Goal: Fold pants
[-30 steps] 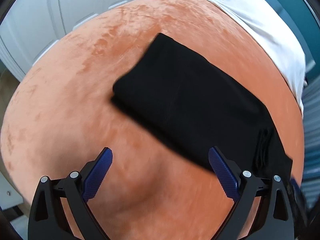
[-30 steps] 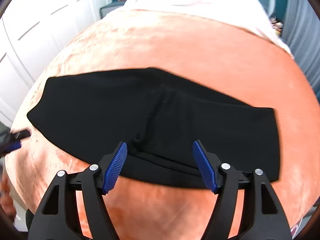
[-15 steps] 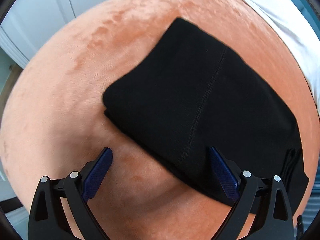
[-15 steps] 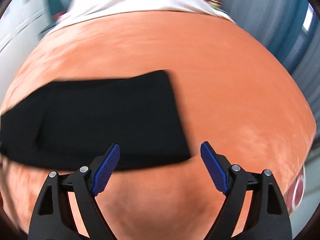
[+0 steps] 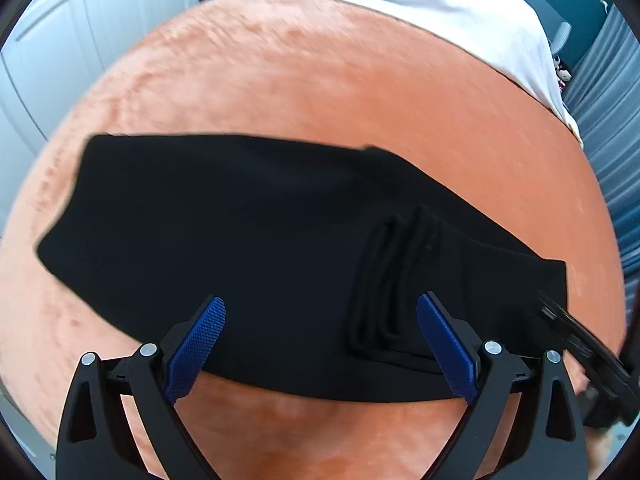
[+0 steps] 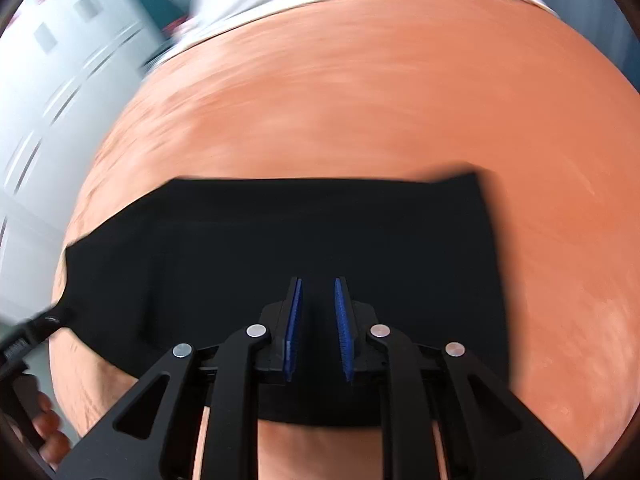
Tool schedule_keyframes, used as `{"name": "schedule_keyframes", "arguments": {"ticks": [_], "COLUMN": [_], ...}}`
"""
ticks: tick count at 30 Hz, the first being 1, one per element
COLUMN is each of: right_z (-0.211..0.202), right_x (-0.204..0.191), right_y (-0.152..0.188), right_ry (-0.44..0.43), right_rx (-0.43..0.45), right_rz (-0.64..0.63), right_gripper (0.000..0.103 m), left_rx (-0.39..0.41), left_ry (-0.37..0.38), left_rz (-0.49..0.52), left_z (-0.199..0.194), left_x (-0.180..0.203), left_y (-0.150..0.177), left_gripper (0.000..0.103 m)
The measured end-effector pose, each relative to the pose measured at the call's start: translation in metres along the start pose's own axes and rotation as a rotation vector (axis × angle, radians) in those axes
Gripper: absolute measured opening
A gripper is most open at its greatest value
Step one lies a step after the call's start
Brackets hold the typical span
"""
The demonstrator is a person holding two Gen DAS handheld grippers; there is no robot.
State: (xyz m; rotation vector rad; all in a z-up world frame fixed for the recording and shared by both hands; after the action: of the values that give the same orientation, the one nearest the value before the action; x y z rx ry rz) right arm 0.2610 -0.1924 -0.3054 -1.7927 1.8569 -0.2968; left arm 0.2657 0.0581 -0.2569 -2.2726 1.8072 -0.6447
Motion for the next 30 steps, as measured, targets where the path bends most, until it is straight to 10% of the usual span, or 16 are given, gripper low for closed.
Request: {"name": "schedule_keyframes", "arguments": {"ticks": [4, 7, 11, 13, 15, 19, 25, 30], "right_z": [0.072, 0.088, 0.083, 0.057, 0.028, -0.034, -0.079, -0.078], "right_x": [-0.061, -0.115, -0.142, -0.109, -0.062, 0.03, 0.103, 0.105], "right_y": [-0.017, -0.02, -0.026, -0.033, -0.033, -0.009, 0.027, 0.043], "right_ry": [-0.075, 0.159, 0.138, -0.033, -0.028, 0.133, 0.198, 0.156], "right_rx": [-0.096, -0.052, -0.037, -0.008, 0.046, 0.138, 0.142, 0.109], "right_rz": [-0.054, -0.314, -0.439, -0.224, -0.082, 0.031, 0.153, 0.163], "right_gripper": [0.019, 0.018, 0.014, 0.013, 0.015, 0.074, 0.074, 0.074], "left_rx": [0.022, 0.038, 0.044, 0.046, 0.062, -0.025, -0.137, -0.089], "left_ry": [-0.05, -0.107, -0.167, -0.14, -0.129, -0.093, -0.037, -0.001], "left_rz": [-0.01, -0.004, 0.012, 0.045, 0.113, 0.173, 0.112, 0.108], "left_z": [0.0, -0.003, -0.007, -0.009, -0.005, 0.031, 0.086, 0.07], "left_x": [-0.008, -0.027, -0.044, -0.036, -0.019, 0.016, 0.039, 0.042], "left_y": [-0.005, -0.001, 0.001, -0.002, -0.007, -0.003, 0.011, 0.003], "left_gripper": [0.095, 0.095, 0.095, 0.095, 0.095, 0.098, 0.092, 0.018]}}
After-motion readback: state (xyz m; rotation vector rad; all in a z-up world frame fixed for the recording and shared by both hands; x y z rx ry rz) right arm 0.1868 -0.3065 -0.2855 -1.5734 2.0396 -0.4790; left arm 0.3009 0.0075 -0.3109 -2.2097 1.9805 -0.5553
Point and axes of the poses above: each gripper's, at about its wrist camera, not at the fingertips, and z roughly the way its jaws point, x to its right, y to its underside, the point moved 5 cm from there along z, roughly the way its jaws point, and after that the axes turned 5 degrees about -z, right-handed, at the moved point
